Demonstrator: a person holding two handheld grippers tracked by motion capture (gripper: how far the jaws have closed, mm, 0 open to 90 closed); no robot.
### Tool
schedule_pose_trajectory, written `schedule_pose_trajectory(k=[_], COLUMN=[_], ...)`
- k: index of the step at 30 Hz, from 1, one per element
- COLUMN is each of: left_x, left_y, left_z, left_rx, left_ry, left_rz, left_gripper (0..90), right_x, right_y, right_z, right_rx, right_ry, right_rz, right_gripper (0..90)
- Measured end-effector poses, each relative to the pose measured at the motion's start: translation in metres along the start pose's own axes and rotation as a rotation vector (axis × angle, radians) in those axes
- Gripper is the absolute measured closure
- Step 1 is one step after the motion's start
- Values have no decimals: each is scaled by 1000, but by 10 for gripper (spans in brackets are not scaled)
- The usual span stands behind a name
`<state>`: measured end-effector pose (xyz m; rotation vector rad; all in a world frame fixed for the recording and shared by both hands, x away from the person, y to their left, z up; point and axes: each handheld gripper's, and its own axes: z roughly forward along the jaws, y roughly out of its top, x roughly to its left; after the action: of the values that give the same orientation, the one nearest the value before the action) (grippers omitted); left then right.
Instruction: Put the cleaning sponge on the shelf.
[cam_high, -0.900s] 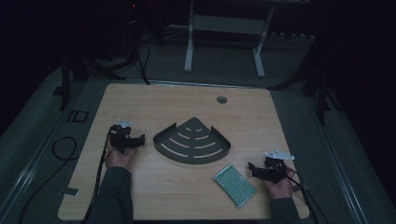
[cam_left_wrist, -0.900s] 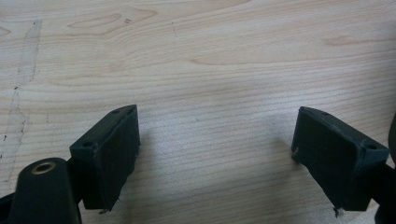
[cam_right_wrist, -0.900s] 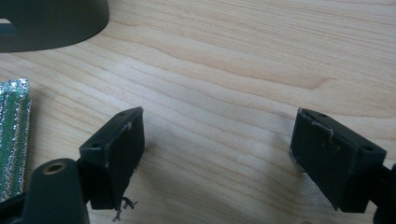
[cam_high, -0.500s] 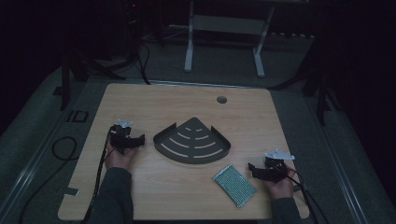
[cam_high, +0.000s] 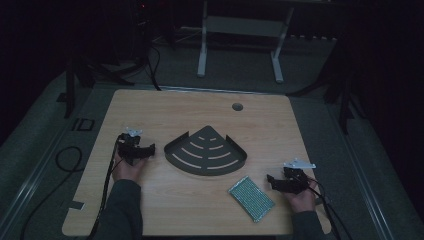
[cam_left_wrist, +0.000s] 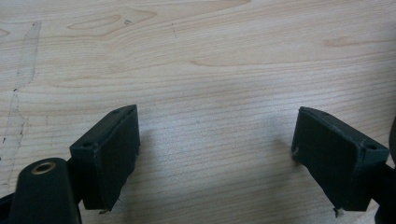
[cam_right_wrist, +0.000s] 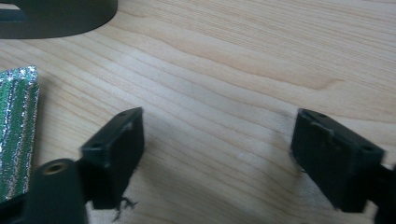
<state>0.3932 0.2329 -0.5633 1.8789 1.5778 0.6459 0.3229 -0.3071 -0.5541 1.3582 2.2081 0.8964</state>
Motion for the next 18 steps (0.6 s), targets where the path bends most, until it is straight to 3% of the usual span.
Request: schedule_pose_trajectory(k=[1, 2, 3, 8, 9, 17, 18], left_x=[0, 0, 0, 0, 0, 0, 0], left_y=[0, 0, 0, 0, 0, 0, 0], left_z=[0, 0, 0, 0, 0, 1, 1], left_rx=[0, 0, 0, -1, -1, -2, -2], left_ry=[0, 0, 0, 0, 0, 0, 0], left_rz=[0, 0, 0, -1, 0, -1, -1], left_gripper=[159, 159, 159, 159, 159, 160, 160], right_x=[0, 0, 0, 7, 11, 23, 27], right_y=[0, 1, 2, 8, 13, 20, 21], right_z=[0, -2, -4, -13, -19, -33, -35], right_rx=[0, 4, 5, -13, -26, -48, -38], right_ry=[0, 15, 28, 35, 42, 61, 79], right_rz=[0, 1, 0, -39, -62, -87, -97], right_gripper=[236, 318, 341, 454, 511, 642, 704])
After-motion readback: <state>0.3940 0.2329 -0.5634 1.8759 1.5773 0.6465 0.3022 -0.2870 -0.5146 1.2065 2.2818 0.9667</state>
